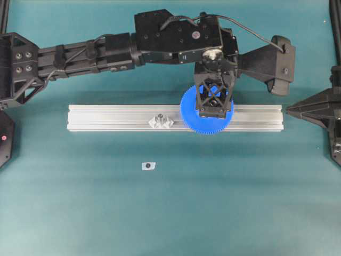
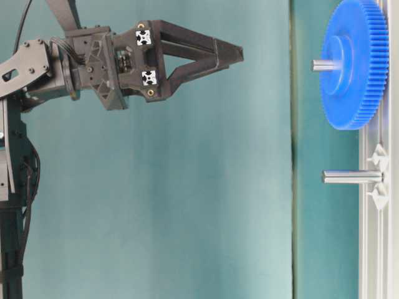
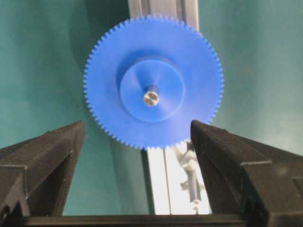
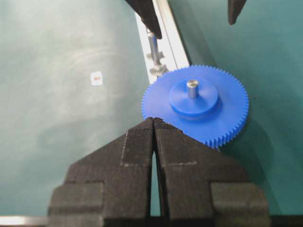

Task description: Find the location of the shaft and insert the large gear.

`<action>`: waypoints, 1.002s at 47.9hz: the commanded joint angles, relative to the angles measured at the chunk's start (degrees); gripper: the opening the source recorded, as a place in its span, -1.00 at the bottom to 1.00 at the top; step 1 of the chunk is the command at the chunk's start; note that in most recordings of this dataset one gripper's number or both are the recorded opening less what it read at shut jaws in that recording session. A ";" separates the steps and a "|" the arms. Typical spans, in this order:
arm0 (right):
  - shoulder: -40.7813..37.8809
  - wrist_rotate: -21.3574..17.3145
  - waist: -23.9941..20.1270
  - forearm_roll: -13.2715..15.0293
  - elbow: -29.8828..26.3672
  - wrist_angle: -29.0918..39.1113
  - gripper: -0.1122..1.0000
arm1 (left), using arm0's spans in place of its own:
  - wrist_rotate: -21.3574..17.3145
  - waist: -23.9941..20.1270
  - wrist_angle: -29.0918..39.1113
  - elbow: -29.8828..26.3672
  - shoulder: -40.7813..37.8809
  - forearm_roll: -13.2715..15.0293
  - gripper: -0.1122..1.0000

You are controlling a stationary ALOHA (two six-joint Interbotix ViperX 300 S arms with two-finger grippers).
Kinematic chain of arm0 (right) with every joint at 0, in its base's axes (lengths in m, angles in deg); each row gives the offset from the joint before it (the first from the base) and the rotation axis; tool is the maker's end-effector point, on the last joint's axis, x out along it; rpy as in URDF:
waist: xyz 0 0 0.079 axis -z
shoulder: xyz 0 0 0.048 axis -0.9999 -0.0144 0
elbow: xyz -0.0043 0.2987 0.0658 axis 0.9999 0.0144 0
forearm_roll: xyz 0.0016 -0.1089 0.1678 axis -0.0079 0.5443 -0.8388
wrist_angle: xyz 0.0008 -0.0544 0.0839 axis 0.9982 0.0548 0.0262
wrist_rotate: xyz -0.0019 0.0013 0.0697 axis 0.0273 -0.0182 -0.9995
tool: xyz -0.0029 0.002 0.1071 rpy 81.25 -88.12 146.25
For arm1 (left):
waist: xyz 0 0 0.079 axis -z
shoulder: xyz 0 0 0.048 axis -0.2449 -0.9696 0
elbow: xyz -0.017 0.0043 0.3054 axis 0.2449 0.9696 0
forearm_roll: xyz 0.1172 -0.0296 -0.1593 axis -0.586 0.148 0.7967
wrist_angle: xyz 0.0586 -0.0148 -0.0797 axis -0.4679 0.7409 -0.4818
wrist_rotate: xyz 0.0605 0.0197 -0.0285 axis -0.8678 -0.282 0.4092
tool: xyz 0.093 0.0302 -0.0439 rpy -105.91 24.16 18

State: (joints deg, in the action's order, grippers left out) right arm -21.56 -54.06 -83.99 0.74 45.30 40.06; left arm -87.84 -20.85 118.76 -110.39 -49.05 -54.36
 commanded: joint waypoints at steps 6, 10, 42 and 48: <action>-0.35 -0.53 0.18 0.00 -0.88 -0.26 -0.79 | 0.44 0.35 -1.14 -0.53 2.20 -0.09 0.75; -0.35 -0.53 0.18 0.00 -0.88 -0.26 -0.79 | 0.70 0.44 -0.97 -0.44 2.20 -0.09 0.75; -0.35 -0.53 0.18 0.00 -0.88 -0.26 -0.79 | 1.32 0.53 2.11 -0.79 2.29 -0.09 0.75; -0.35 -0.53 0.18 0.00 -0.88 -0.26 -0.79 | 1.32 0.53 2.11 -0.88 2.20 0.00 0.75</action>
State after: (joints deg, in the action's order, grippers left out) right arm -21.56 -54.06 -83.99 0.74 45.21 40.06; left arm -86.60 -20.59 120.96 -110.21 -49.05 -54.18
